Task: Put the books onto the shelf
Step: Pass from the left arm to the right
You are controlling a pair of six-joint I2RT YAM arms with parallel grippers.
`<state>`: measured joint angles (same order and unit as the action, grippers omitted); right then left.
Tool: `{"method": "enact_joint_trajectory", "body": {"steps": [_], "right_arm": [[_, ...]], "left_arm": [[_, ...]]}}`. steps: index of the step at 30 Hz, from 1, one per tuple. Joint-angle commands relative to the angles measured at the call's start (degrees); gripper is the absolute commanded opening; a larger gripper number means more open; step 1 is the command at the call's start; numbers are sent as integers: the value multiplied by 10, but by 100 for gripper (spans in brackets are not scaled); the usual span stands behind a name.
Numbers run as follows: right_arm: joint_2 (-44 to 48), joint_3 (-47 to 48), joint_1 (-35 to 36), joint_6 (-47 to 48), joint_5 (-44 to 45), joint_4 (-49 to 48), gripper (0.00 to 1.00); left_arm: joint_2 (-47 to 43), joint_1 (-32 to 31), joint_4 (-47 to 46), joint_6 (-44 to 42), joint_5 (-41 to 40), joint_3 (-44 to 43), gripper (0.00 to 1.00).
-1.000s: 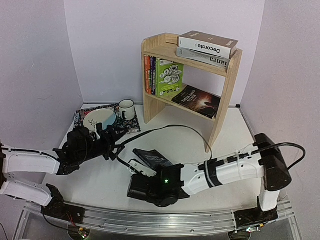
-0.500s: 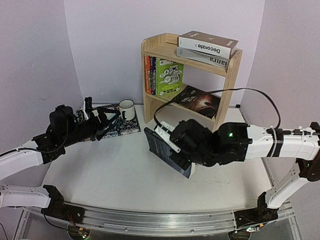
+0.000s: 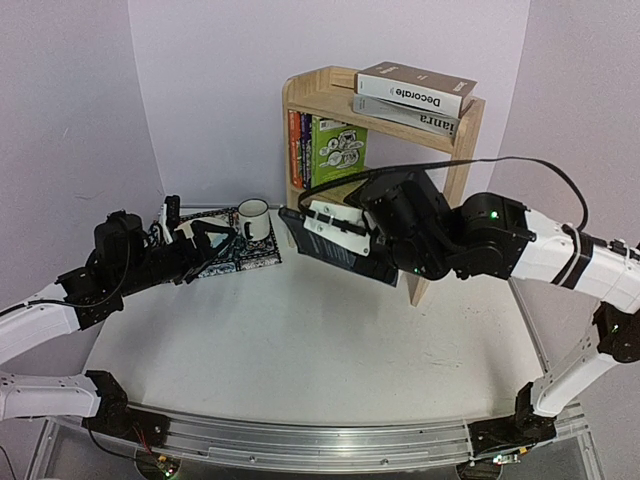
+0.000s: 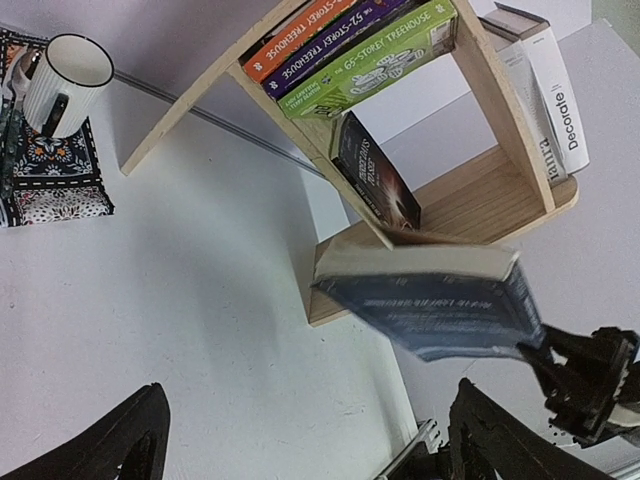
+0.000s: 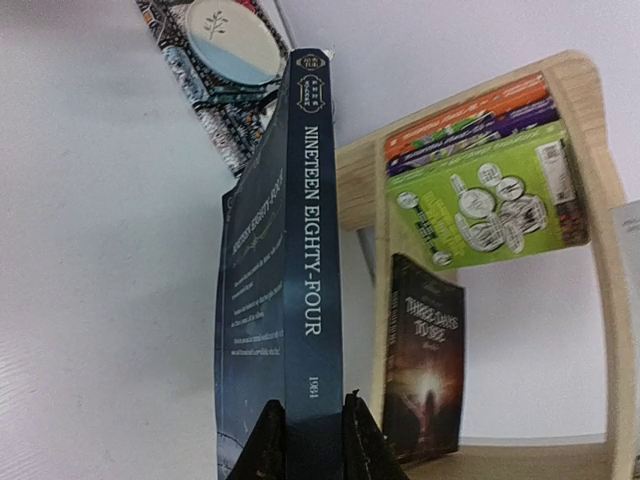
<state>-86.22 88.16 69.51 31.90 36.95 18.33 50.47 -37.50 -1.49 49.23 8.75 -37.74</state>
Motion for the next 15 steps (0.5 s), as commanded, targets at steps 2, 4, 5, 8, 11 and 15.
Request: {"method": "enact_joint_trajectory", "body": {"steps": [2, 4, 5, 8, 11, 15], "right_arm": [[-7, 72, -32, 153, 71, -112, 0], [-11, 66, -40, 203, 77, -159, 0], [-15, 63, -45, 225, 79, -184, 0], [-26, 57, -64, 280, 77, -240, 0], [-39, 55, -88, 323, 70, -286, 0], [-55, 55, -118, 358, 56, -319, 0]], "left_arm": [[-13, 2, -2, -16, -15, -3, 98], [-15, 2, -2, -15, -16, -2, 98], [-15, 2, -2, -15, -17, -1, 98], [-15, 2, -2, -14, -17, 0, 98], [-14, 2, -2, -14, -18, 0, 98], [-11, 2, -2, -16, -18, -2, 98]]}}
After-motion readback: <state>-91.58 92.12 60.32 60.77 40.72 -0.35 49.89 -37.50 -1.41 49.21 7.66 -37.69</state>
